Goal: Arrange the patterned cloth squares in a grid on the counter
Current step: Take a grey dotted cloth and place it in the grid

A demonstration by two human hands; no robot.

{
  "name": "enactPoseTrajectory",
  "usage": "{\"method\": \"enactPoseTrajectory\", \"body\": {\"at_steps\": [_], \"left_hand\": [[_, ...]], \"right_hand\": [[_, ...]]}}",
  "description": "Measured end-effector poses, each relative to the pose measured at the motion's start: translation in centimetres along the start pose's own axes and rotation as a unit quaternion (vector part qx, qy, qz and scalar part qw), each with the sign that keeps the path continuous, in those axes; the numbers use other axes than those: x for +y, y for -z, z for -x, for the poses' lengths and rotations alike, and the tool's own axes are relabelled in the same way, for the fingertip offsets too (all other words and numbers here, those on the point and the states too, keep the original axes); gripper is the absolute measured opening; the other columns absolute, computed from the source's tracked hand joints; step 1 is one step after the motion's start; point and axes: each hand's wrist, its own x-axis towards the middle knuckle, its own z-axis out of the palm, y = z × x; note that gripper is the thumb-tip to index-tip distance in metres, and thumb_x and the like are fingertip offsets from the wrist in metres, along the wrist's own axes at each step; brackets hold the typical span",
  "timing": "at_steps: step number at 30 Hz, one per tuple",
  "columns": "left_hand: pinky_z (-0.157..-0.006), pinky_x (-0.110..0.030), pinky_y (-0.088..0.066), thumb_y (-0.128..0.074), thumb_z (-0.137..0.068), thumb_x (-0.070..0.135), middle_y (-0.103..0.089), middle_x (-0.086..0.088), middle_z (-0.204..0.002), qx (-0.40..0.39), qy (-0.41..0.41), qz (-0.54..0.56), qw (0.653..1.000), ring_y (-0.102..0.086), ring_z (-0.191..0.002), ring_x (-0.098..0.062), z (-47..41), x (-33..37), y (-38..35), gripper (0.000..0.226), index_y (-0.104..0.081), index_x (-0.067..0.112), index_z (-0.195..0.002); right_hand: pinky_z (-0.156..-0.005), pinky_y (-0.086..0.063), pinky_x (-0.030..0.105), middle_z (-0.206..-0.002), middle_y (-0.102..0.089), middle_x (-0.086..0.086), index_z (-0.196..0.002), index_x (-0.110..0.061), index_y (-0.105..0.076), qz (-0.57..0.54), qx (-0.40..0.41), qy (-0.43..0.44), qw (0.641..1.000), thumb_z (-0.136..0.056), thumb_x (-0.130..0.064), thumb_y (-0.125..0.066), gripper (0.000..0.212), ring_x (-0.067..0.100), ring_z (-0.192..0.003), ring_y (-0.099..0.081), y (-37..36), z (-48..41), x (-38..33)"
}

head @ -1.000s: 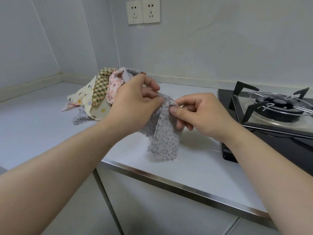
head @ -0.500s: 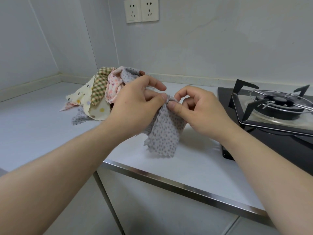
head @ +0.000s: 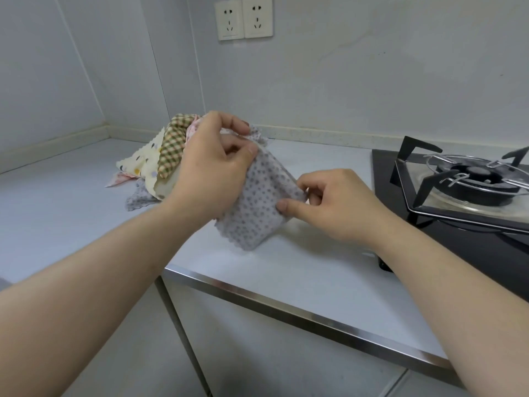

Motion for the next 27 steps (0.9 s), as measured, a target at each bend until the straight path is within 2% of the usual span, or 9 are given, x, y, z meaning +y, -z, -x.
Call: {"method": "enactPoseTrajectory", "body": {"at_steps": [6, 9, 12, 15, 17, 20, 22, 24, 27], "left_hand": [[-0.068, -0.005, -0.039, -0.063, -0.098, 0.009, -0.067, 0.026, -0.072, -0.039, -0.016, -0.062, 0.997, -0.058, -0.068, 0.008, -1.4, -1.5, 1.4, 0.017, -0.052, 0.021, -0.105], [-0.067, -0.012, -0.038, -0.063, -0.097, 0.011, -0.068, 0.024, -0.07, -0.065, -0.02, -0.085, 0.994, -0.055, -0.067, 0.008, -1.7, -2.2, 1.7, 0.018, -0.053, 0.023, -0.106], [-0.07, -0.022, -0.041, -0.063, -0.097, 0.013, -0.07, 0.02, -0.077, -0.106, -0.035, -0.128, 0.985, -0.053, -0.062, 0.003, -2.0, -2.5, 1.9, 0.019, -0.053, 0.026, -0.107], [-0.086, -0.04, -0.051, -0.064, -0.095, 0.014, -0.071, 0.021, -0.081, -0.14, -0.049, -0.16, 0.976, -0.065, -0.077, -0.008, -1.9, -2.5, 1.8, 0.022, -0.053, 0.027, -0.109], [-0.091, -0.044, -0.052, -0.064, -0.095, 0.015, -0.072, 0.018, -0.082, -0.15, -0.048, -0.157, 0.975, -0.068, -0.086, -0.014, -1.7, -2.5, 1.6, 0.022, -0.054, 0.028, -0.11], [-0.086, -0.04, -0.053, -0.062, -0.096, 0.012, -0.074, 0.008, -0.083, -0.135, -0.035, -0.121, 0.983, -0.067, -0.084, -0.014, -1.3, -2.3, 1.1, 0.019, -0.055, 0.025, -0.108], [-0.069, -0.034, -0.05, -0.059, -0.097, 0.009, -0.073, -0.001, -0.083, -0.113, -0.003, -0.072, 0.991, -0.062, -0.071, -0.015, -1.1, -2.0, 0.6, 0.018, -0.055, 0.026, -0.102], [-0.061, -0.028, -0.045, -0.056, -0.099, 0.006, -0.066, 0.008, -0.071, -0.096, 0.018, -0.032, 0.995, -0.054, -0.063, -0.011, -1.0, -1.9, 0.3, 0.022, -0.053, 0.028, -0.096], [-0.057, -0.018, -0.039, -0.054, -0.101, 0.007, -0.053, 0.013, -0.068, -0.079, -0.014, -0.044, 0.996, -0.046, -0.057, -0.001, -1.0, -1.8, 0.2, 0.021, -0.049, 0.028, -0.098]], "right_hand": [[-0.058, -0.03, 0.024, -0.063, -0.037, 0.001, -0.074, -0.007, -0.053, -0.054, -0.109, 0.121, 0.985, -0.087, -0.034, -0.079, 0.039, 0.01, -0.059, -0.032, -0.4, 0.8, -1.4], [-0.065, -0.036, 0.016, -0.078, -0.042, -0.008, -0.093, -0.023, -0.066, -0.083, -0.109, 0.139, 0.981, -0.086, -0.035, -0.078, 0.019, 0.008, -0.065, -0.04, -0.5, 0.9, -1.6], [-0.071, -0.038, 0.011, -0.091, -0.043, -0.015, -0.106, -0.038, -0.063, -0.122, -0.102, 0.141, 0.977, -0.085, -0.03, -0.079, 0.027, 0.007, -0.071, -0.044, -0.6, 1.1, -1.7], [-0.074, -0.041, 0.016, -0.107, -0.044, -0.011, -0.108, -0.036, -0.062, -0.126, -0.08, 0.161, 0.976, -0.083, -0.032, -0.078, 0.03, 0.009, -0.08, -0.045, -0.8, 1.3, -2.0], [-0.071, -0.045, 0.026, -0.115, -0.046, -0.005, -0.102, -0.032, -0.064, -0.155, -0.076, 0.156, 0.972, -0.082, -0.03, -0.078, 0.024, 0.009, -0.081, -0.046, -0.8, 1.3, -2.3], [-0.066, -0.042, 0.043, -0.11, -0.053, -0.004, -0.083, -0.017, -0.07, -0.22, -0.063, 0.146, 0.962, -0.081, -0.027, -0.08, 0.015, 0.024, -0.071, -0.043, -0.5, 1.5, -2.3], [-0.065, -0.039, 0.046, -0.1, -0.059, -0.005, -0.077, -0.002, -0.07, -0.247, -0.05, 0.144, 0.957, -0.08, -0.032, -0.081, 0.032, 0.042, -0.071, -0.043, -0.3, 1.4, -2.0], [-0.066, -0.043, 0.054, -0.093, -0.064, 0.014, -0.077, 0.006, -0.07, -0.295, -0.052, 0.141, 0.944, -0.081, -0.03, -0.078, 0.037, 0.051, -0.074, -0.049, -0.1, 1.3, -2.0], [-0.057, -0.039, 0.05, -0.078, -0.058, 0.033, -0.078, 0.003, -0.07, -0.293, -0.068, 0.116, 0.947, -0.084, -0.03, -0.077, 0.035, 0.042, -0.062, -0.047, -0.1, 1.3, -2.3]]}}
